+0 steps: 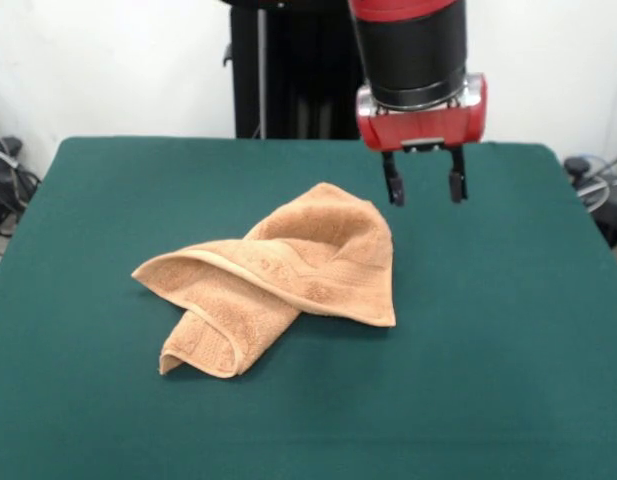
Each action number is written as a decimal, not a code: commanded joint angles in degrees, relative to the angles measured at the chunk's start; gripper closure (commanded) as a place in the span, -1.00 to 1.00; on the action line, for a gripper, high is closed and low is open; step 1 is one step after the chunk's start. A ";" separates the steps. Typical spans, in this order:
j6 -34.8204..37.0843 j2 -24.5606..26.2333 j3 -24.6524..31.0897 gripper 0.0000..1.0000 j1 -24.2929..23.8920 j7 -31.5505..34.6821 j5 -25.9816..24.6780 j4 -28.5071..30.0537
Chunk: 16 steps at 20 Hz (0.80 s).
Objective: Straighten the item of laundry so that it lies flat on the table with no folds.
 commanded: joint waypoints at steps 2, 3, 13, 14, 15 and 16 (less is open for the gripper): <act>3.88 8.69 -0.06 -1.00 -0.77 4.95 0.51 -6.89; 3.82 9.38 -0.52 -1.00 -0.48 5.09 0.06 -8.06; 8.03 15.35 -1.06 -1.00 0.38 5.62 -0.28 -14.93; 8.67 15.88 -0.95 -1.00 0.33 5.78 -0.02 -15.52; 8.94 16.50 -0.98 -1.00 0.30 6.02 0.13 -15.92; 8.90 16.83 -0.86 -1.00 0.15 6.18 0.33 -15.74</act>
